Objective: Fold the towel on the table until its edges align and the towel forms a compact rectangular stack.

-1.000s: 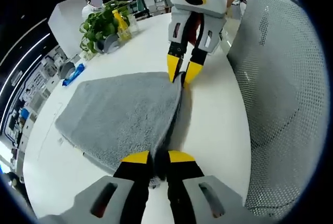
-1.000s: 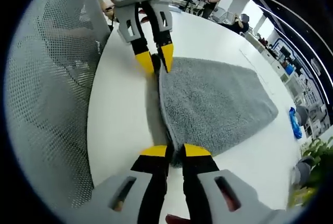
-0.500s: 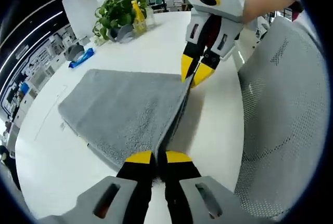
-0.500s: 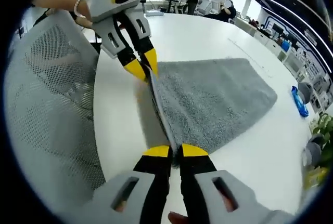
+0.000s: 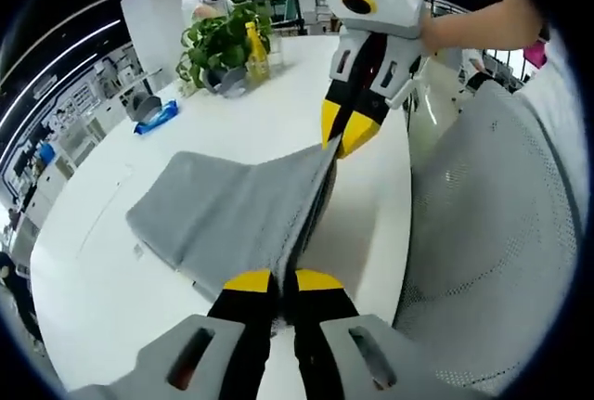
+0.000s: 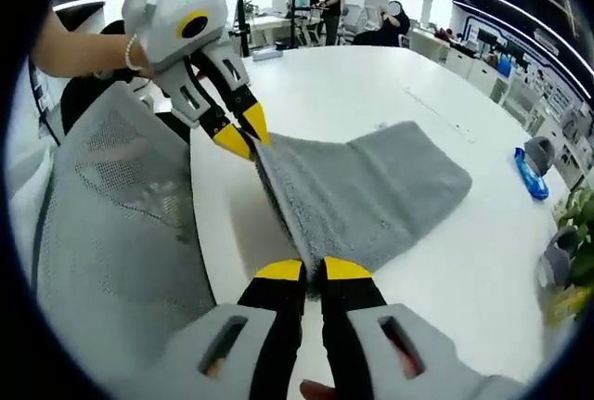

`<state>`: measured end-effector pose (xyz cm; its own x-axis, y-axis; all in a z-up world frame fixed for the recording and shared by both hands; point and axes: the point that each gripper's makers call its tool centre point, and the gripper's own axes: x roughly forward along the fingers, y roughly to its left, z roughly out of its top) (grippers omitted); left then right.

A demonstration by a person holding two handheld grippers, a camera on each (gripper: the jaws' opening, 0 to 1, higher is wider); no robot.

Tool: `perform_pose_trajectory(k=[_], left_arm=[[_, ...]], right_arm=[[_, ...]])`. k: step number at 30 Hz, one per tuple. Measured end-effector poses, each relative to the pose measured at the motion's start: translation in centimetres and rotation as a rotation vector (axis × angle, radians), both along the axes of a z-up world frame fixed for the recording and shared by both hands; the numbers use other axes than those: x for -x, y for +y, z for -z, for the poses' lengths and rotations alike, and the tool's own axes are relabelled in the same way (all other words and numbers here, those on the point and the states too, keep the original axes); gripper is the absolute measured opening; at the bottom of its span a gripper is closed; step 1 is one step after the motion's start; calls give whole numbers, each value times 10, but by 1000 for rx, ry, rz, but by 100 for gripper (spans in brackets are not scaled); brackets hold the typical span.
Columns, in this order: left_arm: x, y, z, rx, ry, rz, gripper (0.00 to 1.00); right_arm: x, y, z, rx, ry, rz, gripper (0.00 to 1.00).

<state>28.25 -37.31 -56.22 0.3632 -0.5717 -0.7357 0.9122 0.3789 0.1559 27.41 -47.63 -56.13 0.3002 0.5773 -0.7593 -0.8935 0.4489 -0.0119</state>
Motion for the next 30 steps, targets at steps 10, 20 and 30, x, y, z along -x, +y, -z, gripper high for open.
perform_pose_trajectory(k=[10,20,30], left_arm=[[17,2,-31,-16,51,22,7],[12,0,-71,-28,3,40,7],[-28,-1,-96,-24,-62,11,7]], right_arm=[[18,4,-27,-20,62,-29,3],[16,2,-64,-66,73,-19,3],[-24,3,-94,-76,-4,15,3]])
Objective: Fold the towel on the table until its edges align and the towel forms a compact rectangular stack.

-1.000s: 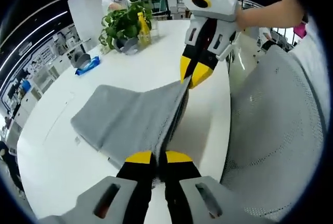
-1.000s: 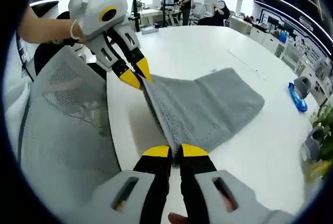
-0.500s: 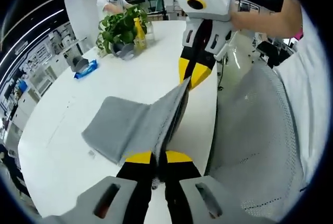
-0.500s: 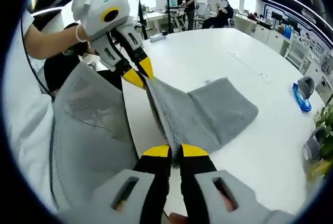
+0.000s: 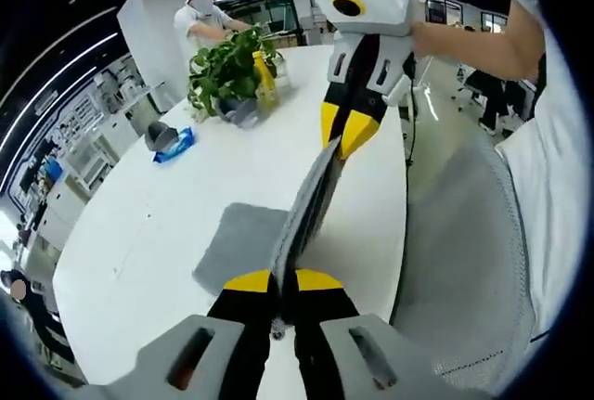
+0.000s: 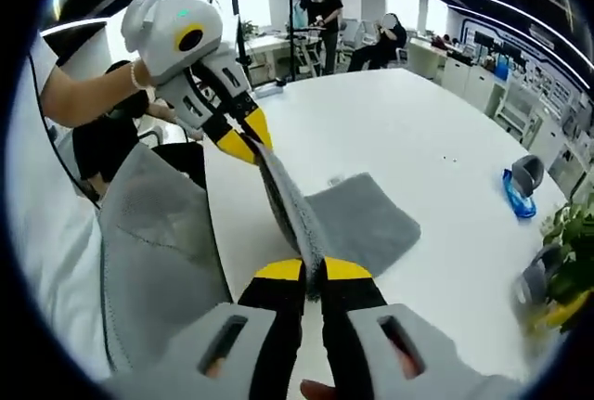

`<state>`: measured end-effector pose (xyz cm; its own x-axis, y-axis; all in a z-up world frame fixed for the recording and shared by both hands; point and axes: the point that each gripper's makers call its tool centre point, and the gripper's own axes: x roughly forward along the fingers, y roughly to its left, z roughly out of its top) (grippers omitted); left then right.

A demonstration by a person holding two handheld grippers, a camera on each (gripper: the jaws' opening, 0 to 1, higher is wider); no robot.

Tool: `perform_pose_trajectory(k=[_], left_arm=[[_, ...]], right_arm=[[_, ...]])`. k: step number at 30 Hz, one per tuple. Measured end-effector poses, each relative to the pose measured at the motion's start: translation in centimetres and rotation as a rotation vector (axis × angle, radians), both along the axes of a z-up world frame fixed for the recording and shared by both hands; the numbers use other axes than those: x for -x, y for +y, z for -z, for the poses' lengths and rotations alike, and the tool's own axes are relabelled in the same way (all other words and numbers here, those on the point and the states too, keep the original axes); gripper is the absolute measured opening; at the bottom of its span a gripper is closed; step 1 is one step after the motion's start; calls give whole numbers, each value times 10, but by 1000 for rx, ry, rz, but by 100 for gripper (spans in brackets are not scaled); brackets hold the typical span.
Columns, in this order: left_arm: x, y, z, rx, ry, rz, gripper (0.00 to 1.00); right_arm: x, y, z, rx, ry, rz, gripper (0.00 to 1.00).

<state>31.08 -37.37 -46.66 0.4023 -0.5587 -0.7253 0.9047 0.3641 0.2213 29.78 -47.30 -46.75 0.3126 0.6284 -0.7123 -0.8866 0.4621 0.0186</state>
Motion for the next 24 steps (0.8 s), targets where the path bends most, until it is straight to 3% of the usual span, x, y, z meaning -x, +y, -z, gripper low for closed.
perform_pose_trajectory(k=[5,16,20,24], left_arm=[[-30,3,-3,6,-30,-44,7],[-90,4,15,31,-70,-165,7],[-109,2,29,41,-79,-206,7],[-119,-1,56,8,-55,-227,7]], right_arm=[[-27,3,-6,8,-34,28,3],[-85,4,9,35,-99,138,4],[-107,0,25,56,-140,188,4],[-120,-3,51,89,-117,209,5]])
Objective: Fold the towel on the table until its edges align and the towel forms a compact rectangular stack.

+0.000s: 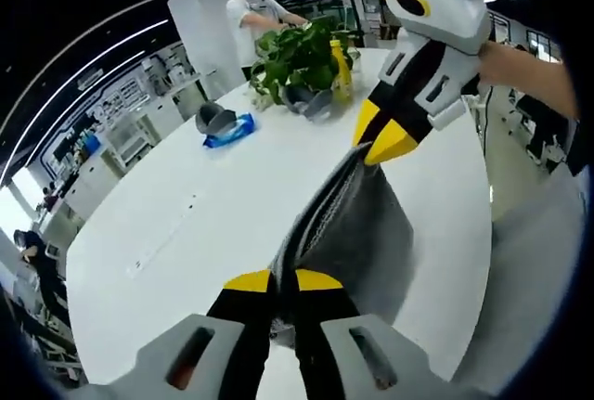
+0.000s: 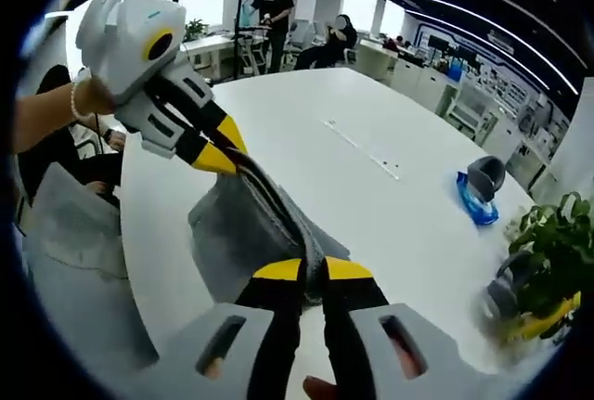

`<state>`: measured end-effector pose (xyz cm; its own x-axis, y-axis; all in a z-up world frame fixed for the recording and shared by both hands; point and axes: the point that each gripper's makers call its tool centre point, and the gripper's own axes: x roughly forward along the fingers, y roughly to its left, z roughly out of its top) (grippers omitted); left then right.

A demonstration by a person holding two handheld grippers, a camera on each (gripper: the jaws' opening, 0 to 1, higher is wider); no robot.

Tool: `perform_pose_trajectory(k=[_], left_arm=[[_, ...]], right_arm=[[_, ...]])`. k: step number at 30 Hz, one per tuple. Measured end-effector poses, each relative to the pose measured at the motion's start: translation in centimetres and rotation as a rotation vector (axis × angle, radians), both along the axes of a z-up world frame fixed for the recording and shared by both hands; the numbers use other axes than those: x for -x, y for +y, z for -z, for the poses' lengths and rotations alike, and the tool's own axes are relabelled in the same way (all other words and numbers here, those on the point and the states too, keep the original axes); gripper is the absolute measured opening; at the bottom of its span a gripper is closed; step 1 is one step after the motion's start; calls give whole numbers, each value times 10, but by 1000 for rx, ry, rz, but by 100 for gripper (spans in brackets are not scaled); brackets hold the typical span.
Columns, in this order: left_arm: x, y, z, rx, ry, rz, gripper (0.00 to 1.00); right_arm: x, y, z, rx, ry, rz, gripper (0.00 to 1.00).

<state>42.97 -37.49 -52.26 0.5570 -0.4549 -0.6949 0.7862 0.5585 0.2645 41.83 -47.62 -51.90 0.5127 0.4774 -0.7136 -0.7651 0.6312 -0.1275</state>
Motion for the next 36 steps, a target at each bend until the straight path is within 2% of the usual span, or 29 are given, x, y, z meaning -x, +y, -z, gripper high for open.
perform_pose_trajectory(k=[6,11,19,21,23,26,29,32,36], left_arm=[[-17,-2,32,-25,13,-22,8],[-30,1,46,-19,-5,-70,8],[-38,3,69,-36,26,-108,9],[-41,5,69,-32,17,-119,10],[-48,5,61,-8,-51,-119,12],[-53,8,51,36,-112,-134,18],[-48,14,51,74,-68,-165,18],[-36,22,52,60,-67,-160,17],[-22,28,52,75,-58,-170,17]], right_arm=[[-20,-4,32,31,21,31,6],[-37,-6,53,38,3,68,6],[-49,-3,78,113,-32,63,7],[-54,-4,80,129,-49,62,8],[-59,-5,76,128,-69,70,11],[-64,-8,68,105,-102,84,15],[-66,-10,62,68,-108,96,15],[-62,-11,57,21,-96,117,16],[-45,-9,48,-36,-90,135,10]])
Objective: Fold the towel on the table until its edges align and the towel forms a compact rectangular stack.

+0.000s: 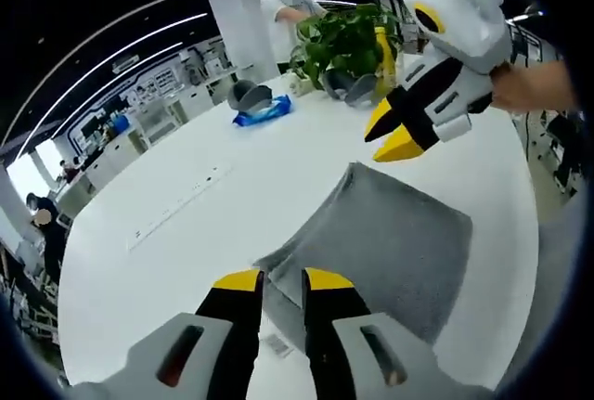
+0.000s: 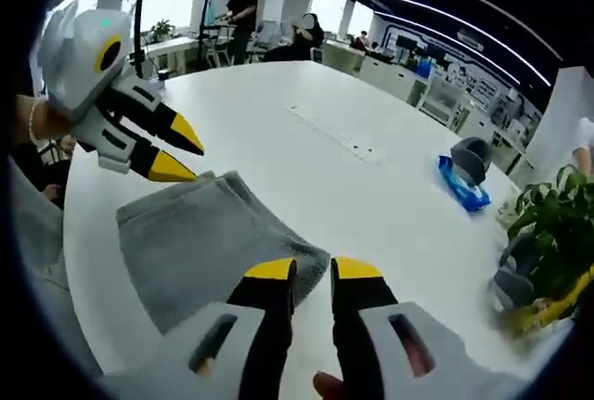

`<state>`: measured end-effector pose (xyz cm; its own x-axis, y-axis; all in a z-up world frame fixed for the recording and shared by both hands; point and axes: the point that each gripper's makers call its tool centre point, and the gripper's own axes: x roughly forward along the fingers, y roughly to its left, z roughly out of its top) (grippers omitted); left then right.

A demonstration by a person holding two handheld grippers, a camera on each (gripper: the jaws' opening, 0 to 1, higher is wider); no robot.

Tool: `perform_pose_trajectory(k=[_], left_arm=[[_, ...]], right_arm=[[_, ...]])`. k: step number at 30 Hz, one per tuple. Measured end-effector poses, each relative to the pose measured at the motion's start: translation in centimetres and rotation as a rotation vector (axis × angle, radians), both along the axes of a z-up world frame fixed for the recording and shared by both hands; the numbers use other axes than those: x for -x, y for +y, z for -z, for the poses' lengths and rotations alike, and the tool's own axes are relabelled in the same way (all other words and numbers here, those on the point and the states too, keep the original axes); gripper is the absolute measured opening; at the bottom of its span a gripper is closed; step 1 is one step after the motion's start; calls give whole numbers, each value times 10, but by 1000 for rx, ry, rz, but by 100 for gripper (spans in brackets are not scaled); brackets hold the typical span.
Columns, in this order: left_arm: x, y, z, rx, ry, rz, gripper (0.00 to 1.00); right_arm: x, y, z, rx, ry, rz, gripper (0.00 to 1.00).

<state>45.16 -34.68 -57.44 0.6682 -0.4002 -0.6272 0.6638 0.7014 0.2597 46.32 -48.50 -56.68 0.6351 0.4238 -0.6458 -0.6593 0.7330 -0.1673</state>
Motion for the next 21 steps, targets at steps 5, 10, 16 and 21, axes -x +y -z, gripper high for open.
perform_pose_trajectory(k=[5,10,16,21], left_arm=[[33,-5,5,49,46,-3,15],[60,-12,26,50,102,2,12],[66,-13,46,56,154,-33,9],[63,-13,55,55,162,-56,7]], right_arm=[[39,7,2,-89,64,24,0],[68,11,22,-94,119,37,0],[77,13,49,-67,183,42,0],[75,15,61,-46,219,51,0]])
